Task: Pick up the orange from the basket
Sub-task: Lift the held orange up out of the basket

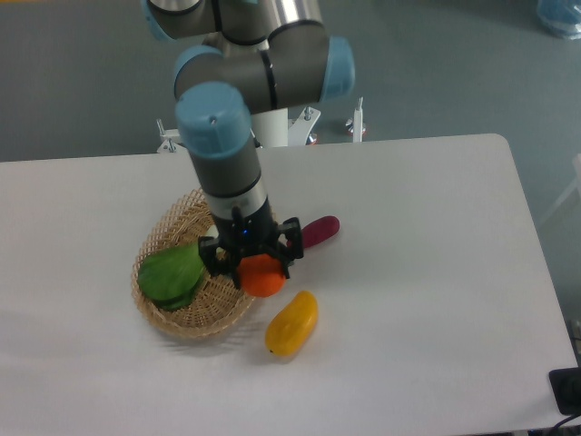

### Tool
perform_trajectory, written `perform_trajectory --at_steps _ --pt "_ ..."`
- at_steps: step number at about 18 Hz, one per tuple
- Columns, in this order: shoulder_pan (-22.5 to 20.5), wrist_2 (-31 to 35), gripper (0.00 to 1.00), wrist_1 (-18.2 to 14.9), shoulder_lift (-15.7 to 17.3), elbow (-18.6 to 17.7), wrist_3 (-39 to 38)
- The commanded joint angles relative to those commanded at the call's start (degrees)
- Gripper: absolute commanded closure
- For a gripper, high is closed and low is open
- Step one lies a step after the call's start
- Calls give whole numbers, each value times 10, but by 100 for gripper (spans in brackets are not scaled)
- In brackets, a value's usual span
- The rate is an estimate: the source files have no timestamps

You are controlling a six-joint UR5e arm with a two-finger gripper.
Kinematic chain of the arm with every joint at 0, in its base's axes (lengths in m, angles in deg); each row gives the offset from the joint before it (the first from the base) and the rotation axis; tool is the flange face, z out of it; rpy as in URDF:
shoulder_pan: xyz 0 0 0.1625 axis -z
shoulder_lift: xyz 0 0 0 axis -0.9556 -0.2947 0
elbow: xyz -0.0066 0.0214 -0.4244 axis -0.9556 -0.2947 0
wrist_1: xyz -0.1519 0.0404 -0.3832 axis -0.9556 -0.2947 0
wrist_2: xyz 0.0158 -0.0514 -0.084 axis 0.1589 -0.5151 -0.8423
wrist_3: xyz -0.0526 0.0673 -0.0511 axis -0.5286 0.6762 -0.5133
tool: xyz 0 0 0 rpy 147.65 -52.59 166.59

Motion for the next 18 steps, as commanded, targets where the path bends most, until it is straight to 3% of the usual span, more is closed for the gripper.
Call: perform_trajectory --at_steps 4,18 --pt "-14 -2 24 0 10 4 35" --pt "-20 -1 24 1 18 3 36"
